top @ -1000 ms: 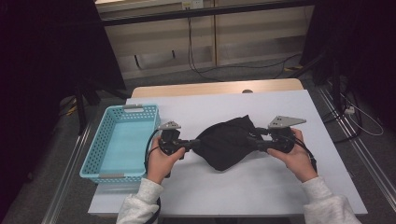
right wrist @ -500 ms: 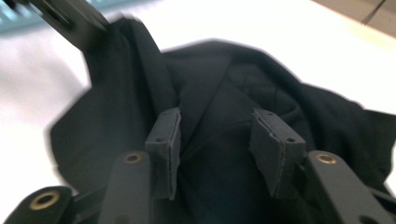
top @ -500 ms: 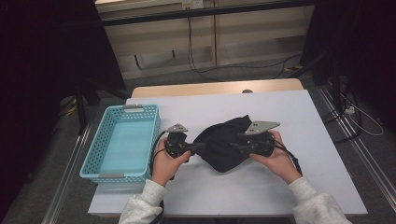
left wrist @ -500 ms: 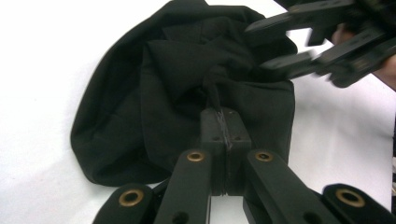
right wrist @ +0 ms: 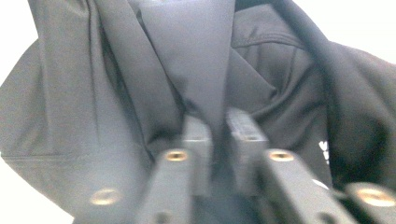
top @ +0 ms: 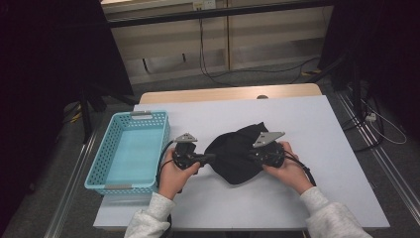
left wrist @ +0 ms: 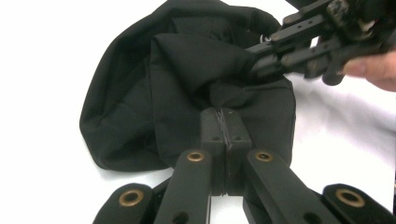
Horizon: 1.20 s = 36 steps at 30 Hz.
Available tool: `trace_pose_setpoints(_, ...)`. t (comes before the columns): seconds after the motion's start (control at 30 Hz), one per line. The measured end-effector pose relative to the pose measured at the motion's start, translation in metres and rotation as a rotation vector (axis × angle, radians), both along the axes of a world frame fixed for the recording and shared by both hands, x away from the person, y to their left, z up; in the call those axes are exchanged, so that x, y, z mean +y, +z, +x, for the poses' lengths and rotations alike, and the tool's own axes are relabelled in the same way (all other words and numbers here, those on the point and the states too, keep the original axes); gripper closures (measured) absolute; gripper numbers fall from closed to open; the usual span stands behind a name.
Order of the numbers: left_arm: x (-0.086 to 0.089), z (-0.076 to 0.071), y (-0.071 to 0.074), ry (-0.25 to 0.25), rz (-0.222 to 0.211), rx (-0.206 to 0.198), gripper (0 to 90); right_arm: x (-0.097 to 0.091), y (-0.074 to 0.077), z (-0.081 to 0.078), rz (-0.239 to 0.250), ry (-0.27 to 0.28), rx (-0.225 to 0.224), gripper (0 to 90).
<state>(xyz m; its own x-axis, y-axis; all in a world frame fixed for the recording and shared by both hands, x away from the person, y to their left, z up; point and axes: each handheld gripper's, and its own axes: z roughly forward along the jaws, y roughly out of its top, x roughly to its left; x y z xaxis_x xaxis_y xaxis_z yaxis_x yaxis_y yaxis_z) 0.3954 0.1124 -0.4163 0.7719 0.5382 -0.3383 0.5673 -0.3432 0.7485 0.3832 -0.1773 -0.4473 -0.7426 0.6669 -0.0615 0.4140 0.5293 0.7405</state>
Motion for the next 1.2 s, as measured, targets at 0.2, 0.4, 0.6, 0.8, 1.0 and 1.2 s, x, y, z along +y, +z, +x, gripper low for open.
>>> trace_pose_setpoints(0.2,0.003,0.0,0.001,0.004,0.002,-0.01,90.0,-0.032,0.022,0.001,0.144,-0.096,-0.012,87.4)
trace_pose_setpoints(0.4,0.01,0.001,0.008,0.019,-0.017,-0.025,90.0,-0.064,0.049,-0.004,0.278,-0.191,-0.071,87.6)
trace_pose_setpoints(0.6,0.028,0.002,0.026,0.077,-0.069,-0.096,90.0,-0.086,0.06,-0.006,0.326,-0.261,-0.096,87.6)
trace_pose_setpoints(0.8,0.05,0.003,0.041,0.131,-0.134,-0.162,90.0,-0.102,0.069,-0.009,0.364,-0.276,-0.106,86.9)
trace_pose_setpoints(1.0,0.055,0.006,0.037,0.165,-0.118,-0.17,90.0,-0.1,0.062,-0.006,0.319,-0.258,-0.068,85.6)
trace_pose_setpoints(1.2,0.043,0.008,0.024,0.144,-0.066,-0.141,90.0,-0.102,0.031,0.004,0.228,-0.3,0.02,86.4)
